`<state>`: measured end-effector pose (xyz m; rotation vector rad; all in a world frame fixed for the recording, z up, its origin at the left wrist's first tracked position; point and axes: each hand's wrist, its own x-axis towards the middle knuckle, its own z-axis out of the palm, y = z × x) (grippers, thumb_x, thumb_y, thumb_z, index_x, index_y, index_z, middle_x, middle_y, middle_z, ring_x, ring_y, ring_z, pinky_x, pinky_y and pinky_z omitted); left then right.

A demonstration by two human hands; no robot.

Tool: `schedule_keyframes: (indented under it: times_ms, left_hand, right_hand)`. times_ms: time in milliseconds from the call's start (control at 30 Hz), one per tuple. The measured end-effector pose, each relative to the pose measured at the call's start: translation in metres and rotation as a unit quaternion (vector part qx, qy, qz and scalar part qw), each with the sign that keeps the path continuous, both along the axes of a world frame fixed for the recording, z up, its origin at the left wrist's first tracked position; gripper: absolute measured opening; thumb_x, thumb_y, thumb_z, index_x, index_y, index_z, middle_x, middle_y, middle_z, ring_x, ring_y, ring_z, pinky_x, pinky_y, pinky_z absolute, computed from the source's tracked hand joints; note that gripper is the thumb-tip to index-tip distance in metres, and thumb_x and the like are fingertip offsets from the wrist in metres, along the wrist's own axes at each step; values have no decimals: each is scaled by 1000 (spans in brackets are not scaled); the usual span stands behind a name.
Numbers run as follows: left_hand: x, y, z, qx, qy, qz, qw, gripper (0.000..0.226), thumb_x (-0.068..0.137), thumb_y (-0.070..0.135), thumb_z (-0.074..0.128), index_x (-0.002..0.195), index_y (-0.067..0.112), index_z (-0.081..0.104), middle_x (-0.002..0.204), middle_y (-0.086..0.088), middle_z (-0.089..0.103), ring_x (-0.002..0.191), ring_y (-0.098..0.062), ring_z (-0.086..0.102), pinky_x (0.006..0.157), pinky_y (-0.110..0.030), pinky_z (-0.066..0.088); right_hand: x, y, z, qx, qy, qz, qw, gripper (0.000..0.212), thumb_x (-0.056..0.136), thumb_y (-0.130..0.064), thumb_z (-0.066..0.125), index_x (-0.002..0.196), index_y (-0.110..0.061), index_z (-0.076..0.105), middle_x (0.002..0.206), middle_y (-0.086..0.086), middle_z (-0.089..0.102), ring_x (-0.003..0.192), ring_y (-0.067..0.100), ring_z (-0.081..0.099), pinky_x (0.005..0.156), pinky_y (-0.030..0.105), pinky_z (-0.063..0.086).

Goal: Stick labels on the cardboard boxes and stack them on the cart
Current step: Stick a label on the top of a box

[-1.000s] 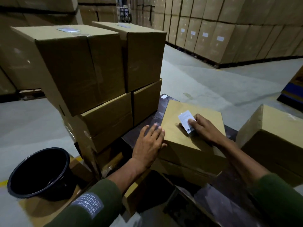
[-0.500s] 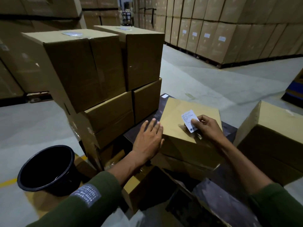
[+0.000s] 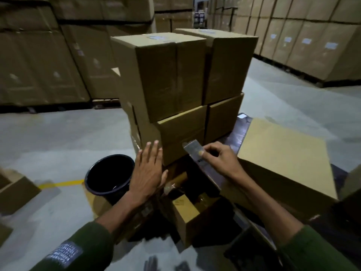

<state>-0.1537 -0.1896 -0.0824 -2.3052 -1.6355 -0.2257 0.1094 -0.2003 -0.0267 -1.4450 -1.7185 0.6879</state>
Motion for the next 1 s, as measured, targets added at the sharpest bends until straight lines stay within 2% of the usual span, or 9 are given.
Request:
schedule_keyframes:
  times_ms: [133, 233, 467, 567, 633, 733, 833, 900, 1000]
  left_hand:
    - [-73, 7, -16, -29, -1, 79, 996, 74, 88, 44, 61, 145, 1, 40, 160, -21, 22, 147, -41, 18, 115, -57, 25]
    - [-124, 16, -31, -46, -20, 123, 991, 75, 82, 40, 71, 140, 0, 47, 156, -21, 30, 143, -42, 26, 111, -58, 29]
    - [-239, 54, -59, -73, -42, 158, 984, 77, 80, 40, 70, 142, 1, 45, 157, -21, 28, 143, -42, 24, 112, -57, 26]
    - [-281, 72, -72, -86, -47, 166, 981, 77, 80, 40, 70, 141, 1, 46, 158, -20, 28, 145, -41, 23, 113, -58, 24]
    - [-305, 82, -81, -93, -44, 171, 980, 76, 80, 41, 71, 141, 2, 46, 158, -20, 27, 146, -41, 21, 114, -58, 22]
    - [-328, 94, -94, -97, -34, 165, 981, 77, 82, 42, 68, 144, 3, 43, 160, -20, 24, 147, -41, 17, 117, -58, 17]
    - [-338, 101, -105, -106, -38, 160, 981, 77, 85, 43, 64, 146, 4, 39, 160, -19, 22, 148, -41, 16, 117, -57, 17]
    - [-340, 104, -110, -110, -46, 156, 980, 78, 85, 43, 64, 146, 3, 39, 159, -20, 25, 147, -41, 18, 116, -58, 19]
    - [-336, 105, -112, -111, -43, 145, 982, 77, 83, 42, 65, 144, 2, 41, 157, -20, 28, 145, -42, 23, 116, -58, 21]
  right_hand:
    - [-75, 17, -18, -19, -72, 45, 996, 17, 90, -31, 71, 101, -19, 74, 101, -4, 67, 90, 9, 62, 76, 25, 51]
    - [-133, 40, -35, -19, -93, 55, 994, 10, 87, -26, 74, 93, -18, 74, 91, -7, 69, 82, 5, 62, 65, 14, 44]
    - [-284, 117, -74, -31, -132, 74, 988, 4, 85, -23, 68, 87, -19, 70, 88, -1, 68, 80, 12, 61, 71, 25, 44]
    - [-333, 148, -84, -44, -144, 74, 986, 5, 87, -18, 67, 84, -14, 70, 85, 1, 66, 76, 11, 58, 69, 25, 42]
    - [-358, 168, -93, -47, -153, 69, 985, 5, 88, -19, 67, 87, -14, 69, 87, 0, 64, 80, 13, 58, 72, 25, 43]
    - [-381, 190, -109, -64, -170, 69, 981, 7, 90, -19, 67, 94, -14, 69, 95, 2, 62, 90, 17, 59, 82, 31, 50]
    - [-393, 197, -125, -82, -187, 92, 975, 20, 88, -23, 71, 105, -13, 70, 105, 6, 66, 98, 21, 62, 89, 35, 51]
    - [-394, 193, -132, -91, -196, 103, 971, 24, 89, -26, 70, 109, -13, 70, 106, 5, 67, 99, 20, 62, 90, 35, 51]
    - [-385, 188, -140, -95, -194, 98, 972, 19, 90, -24, 67, 107, -15, 71, 103, 3, 67, 97, 19, 63, 86, 32, 50]
